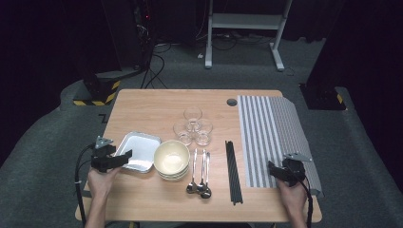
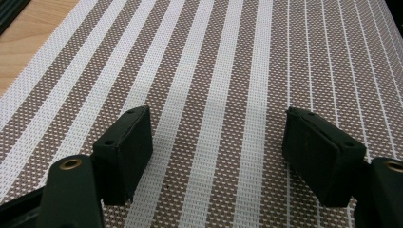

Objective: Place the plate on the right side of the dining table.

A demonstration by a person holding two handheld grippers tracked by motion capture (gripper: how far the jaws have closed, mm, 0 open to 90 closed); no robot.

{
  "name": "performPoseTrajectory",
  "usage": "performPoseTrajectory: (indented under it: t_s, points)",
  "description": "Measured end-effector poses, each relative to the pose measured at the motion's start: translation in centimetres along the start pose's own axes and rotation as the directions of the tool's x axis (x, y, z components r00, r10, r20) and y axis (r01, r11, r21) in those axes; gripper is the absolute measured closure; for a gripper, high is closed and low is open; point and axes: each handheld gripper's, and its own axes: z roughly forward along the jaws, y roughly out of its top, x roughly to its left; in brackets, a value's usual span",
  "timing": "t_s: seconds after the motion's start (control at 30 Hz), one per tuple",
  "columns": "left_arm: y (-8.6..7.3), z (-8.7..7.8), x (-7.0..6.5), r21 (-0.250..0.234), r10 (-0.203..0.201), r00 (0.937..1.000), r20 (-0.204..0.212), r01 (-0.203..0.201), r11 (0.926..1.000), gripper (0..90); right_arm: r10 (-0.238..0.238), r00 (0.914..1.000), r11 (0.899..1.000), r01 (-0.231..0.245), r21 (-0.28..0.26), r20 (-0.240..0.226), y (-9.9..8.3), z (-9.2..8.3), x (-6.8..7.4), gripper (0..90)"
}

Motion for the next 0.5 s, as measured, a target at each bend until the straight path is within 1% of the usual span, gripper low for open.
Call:
performPoseTrajectory:
  t_s: [0.07, 0.23, 0.3, 0.33, 0.37, 0.43, 0.5]
  points:
    - [0.11, 0.14, -0.06, -0.002, 0.005, 0.9999, -0.011, -0.005, 1.0000, 26.9, 0.000, 1.0000, 1.000, 0.000, 0.000, 0.000, 0.00, 0.00, 0.00, 25.3]
    - [0.46, 0.40, 0.06, -0.003, 0.018, 0.9997, -0.017, -0.018, 0.9998, 27.6, 0.000, 1.0000, 1.000, 0.000, 0.000, 0.000, 0.00, 0.00, 0.00, 25.3]
    - [0.63, 0.45, 0.18, -0.010, 0.015, 0.9997, -0.018, -0.015, 0.9998, 27.7, 0.000, 1.0000, 1.000, 0.000, 0.000, 0.000, 0.00, 0.00, 0.00, 25.3]
    - [0.69, 0.51, 0.29, -0.017, 0.004, 0.9998, -0.020, -0.004, 0.9998, 27.9, 0.000, 1.0000, 1.000, 0.000, 0.000, 0.000, 0.00, 0.00, 0.00, 25.3]
    - [0.73, 0.56, 0.41, -0.016, 0.001, 0.9998, -0.022, -0.001, 0.9999, 28.1, 0.000, 1.0000, 1.000, 0.000, 0.000, 0.000, 0.00, 0.00, 0.00, 25.3]
    - [0.79, 0.77, 0.68, -0.014, -0.018, 0.9995, -0.026, 0.018, 0.9997, 27.7, 0.000, 1.0000, 1.000, 0.000, 0.000, 0.000, 0.00, 0.00, -0.01, 25.3]
    - [0.85, 0.93, 0.82, -0.014, -0.023, 0.9991, -0.036, 0.023, 0.9996, 28.2, 0.000, 1.0000, 1.000, 0.000, 0.000, 0.000, 0.00, 0.00, 0.00, 25.3]
